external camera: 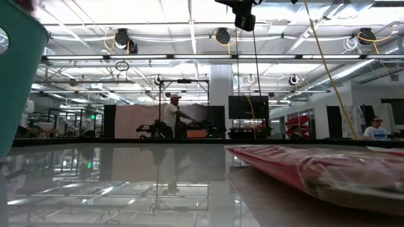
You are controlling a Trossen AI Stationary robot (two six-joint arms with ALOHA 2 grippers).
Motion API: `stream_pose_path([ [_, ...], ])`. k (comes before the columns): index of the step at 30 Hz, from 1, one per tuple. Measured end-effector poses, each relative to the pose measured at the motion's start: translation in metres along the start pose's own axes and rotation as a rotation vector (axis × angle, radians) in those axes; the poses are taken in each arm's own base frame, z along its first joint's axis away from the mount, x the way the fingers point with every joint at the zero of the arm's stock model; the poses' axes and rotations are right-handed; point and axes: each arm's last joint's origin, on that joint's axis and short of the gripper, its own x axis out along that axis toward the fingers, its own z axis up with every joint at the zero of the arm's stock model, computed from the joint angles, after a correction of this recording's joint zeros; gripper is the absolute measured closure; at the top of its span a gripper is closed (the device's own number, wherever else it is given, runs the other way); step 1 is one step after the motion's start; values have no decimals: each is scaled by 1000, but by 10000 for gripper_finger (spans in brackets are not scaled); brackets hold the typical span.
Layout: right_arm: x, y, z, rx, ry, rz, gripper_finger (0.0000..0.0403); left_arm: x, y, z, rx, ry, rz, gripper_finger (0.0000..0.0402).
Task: Sort popcorn bags into baskets
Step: Put the red popcorn bag into the green bin
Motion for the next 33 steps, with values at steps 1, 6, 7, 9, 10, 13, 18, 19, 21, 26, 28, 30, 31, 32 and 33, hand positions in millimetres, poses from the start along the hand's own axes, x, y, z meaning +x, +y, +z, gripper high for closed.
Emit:
stream_pose_path([
  [1, 0, 0, 0, 4, 0, 0, 170, -2, 1, -1, -11, 7, 4, 401],
  [6, 0, 0, 0, 4, 0, 0, 170, -6, 5, -5, -41, 66, 33, 401],
  [7, 0, 0, 0, 4, 0, 0, 170, -7, 6, -5, -43, 69, 39, 401],
  [9, 0, 0, 0, 4, 0, 0, 170, -9, 8, -6, -43, 72, 54, 401],
  [10, 0, 0, 0, 4, 0, 0, 170, -10, 9, -6, -44, 73, 62, 401],
  [13, 0, 0, 0, 4, 0, 0, 170, -11, 13, -7, -44, 97, 94, 397],
  [18, 0, 0, 0, 6, 0, -1, 170, -13, 20, -8, -65, 190, 182, 392],
  [19, 0, 0, 0, 11, 0, -1, 170, -14, 20, -9, -63, 209, 192, 393],
  [21, 0, 0, 0, 18, -1, -1, 170, -17, 21, -10, -64, 232, 206, 398],
  [26, 0, 0, 0, 23, -2, -3, 170, -24, 17, -6, -74, 232, 201, 396],
  [28, 0, 0, 0, 27, -3, -5, 170, -27, 18, -2, -68, 217, 218, 398],
  [30, 0, 0, 0, 31, -4, -6, 170, -30, 21, 2, -65, 179, 233, 399],
  [31, 0, 0, 0, 31, -4, -6, 170, -31, 22, 4, -60, 159, 241, 398],
  [32, 0, 0, 0, 31, -4, -6, 170, -31, 24, 5, -59, 148, 252, 398],
  [33, 0, 0, 0, 34, -4, -6, 170, -31, 25, 6, -56, 150, 268, 397],
])
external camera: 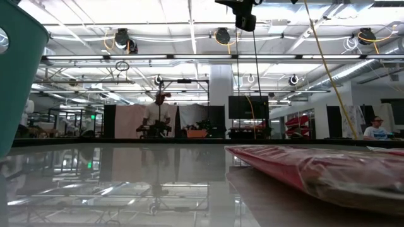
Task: Sort popcorn bags into baskets
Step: Put the red popcorn bag into the green bin
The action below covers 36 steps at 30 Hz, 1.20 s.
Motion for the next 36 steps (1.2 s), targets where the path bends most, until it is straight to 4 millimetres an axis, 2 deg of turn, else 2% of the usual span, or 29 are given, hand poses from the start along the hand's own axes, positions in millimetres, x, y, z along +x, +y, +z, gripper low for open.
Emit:
stream_pose_path([
  [4, 0, 0, 0, 23, -1, 0, 170, -1, 7, -1, 21, 120, 135, 397],
  [8, 0, 0, 0, 35, -4, -2, 170, -3, 9, -6, 77, 223, 176, 394],
  [14, 0, 2, 2, 48, -23, 14, 170, -7, 10, -6, 119, 353, 264, 348],
  [20, 0, 1, 3, 71, -39, -4, 170, -16, 9, 10, 128, 375, 352, 280],
  [25, 0, 1, 3, 82, -53, -19, 170, -34, 8, 33, 169, 432, 464, 251],
  [30, 0, 0, 3, 84, -54, -24, 170, -45, 2, 50, 252, 498, 444, 255],
  [36, 0, -1, 3, 66, -64, -54, 170, -22, -9, 58, 524, 477, 316, 293],
])
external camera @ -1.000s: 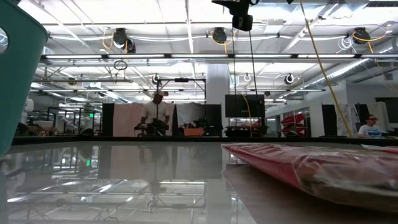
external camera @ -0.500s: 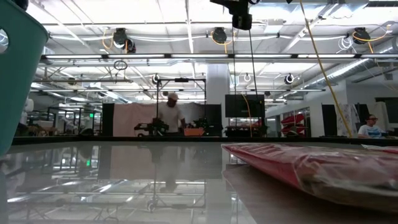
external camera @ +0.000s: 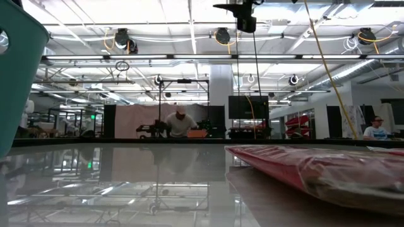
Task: Sort popcorn bags into baskets
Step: Put the red popcorn bag into the green bin
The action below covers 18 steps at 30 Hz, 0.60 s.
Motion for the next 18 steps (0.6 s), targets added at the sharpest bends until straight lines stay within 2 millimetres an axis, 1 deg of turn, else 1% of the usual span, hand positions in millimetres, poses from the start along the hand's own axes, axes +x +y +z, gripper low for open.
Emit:
stream_pose_path([
  [2, 0, -2, -2, -11, 15, -21, 170, 9, -2, 9, 88, -30, 15, 305],
  [4, 2, -2, -6, 8, 25, -62, 170, 18, -1, 15, 159, -21, 59, 315],
  [8, 7, 2, -14, 36, 40, -78, 170, 36, 3, 23, 212, 33, 142, 328],
  [11, 11, 8, -20, 60, 53, -78, 170, 42, 4, 26, 233, 79, 163, 333],
  [14, 15, 11, -30, 108, 99, -118, 170, 37, 7, 30, 160, 108, 162, 339],
  [18, 14, 18, -57, 172, 229, -220, 170, 15, 6, 36, 107, 44, 81, 356],
])
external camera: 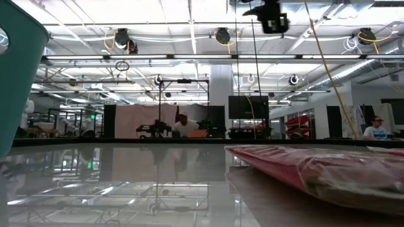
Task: Sort popcorn bags into baskets
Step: Put the red popcorn bag into the green bin
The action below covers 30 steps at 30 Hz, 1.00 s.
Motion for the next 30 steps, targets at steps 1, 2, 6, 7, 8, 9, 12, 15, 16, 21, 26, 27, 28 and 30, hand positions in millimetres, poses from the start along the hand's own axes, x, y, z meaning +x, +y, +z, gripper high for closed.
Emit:
stream_pose_path([
  [1, 2, 1, -7, 8, 30, -31, 170, -7, 1, 1, -5, -27, -18, 360],
  [2, 5, 1, -14, 14, 65, -64, 170, -14, 4, 3, -8, -70, -26, 364],
  [6, 14, 0, -33, 15, 144, -179, 170, -37, 16, 10, -3, -207, -19, 380],
  [7, 16, -3, -37, 31, 169, -217, 170, -42, 20, 12, 3, -230, -13, 384],
  [8, 18, -6, -40, 60, 202, -259, 170, -47, 24, 14, 8, -251, -8, 386],
  [9, 20, -10, -43, 92, 237, -299, 169, -51, 27, 16, 10, -271, -4, 388],
  [12, 27, -20, -49, 119, 321, -341, 162, -60, 34, 25, 8, -334, 0, 389],
  [15, 41, -33, -59, 88, 363, -291, 150, -64, 38, 34, 10, -363, -8, 389],
  [16, 47, -38, -60, 64, 352, -255, 145, -64, 38, 38, 16, -370, -19, 389],
  [21, 74, -62, -77, -117, 322, -86, 120, -60, 35, 58, 9, -400, -64, 389],
  [26, 92, -88, -94, -250, 231, 15, 111, -49, 32, 79, -55, -416, -102, 389],
  [27, 93, -93, -98, -280, 226, 26, 111, -46, 30, 84, -64, -420, -113, 389],
  [28, 95, -99, -103, -315, 231, 29, 111, -43, 29, 87, -69, -428, -121, 389],
  [30, 99, -110, -112, -372, 229, 13, 114, -35, 27, 95, -86, -428, -118, 389],
])
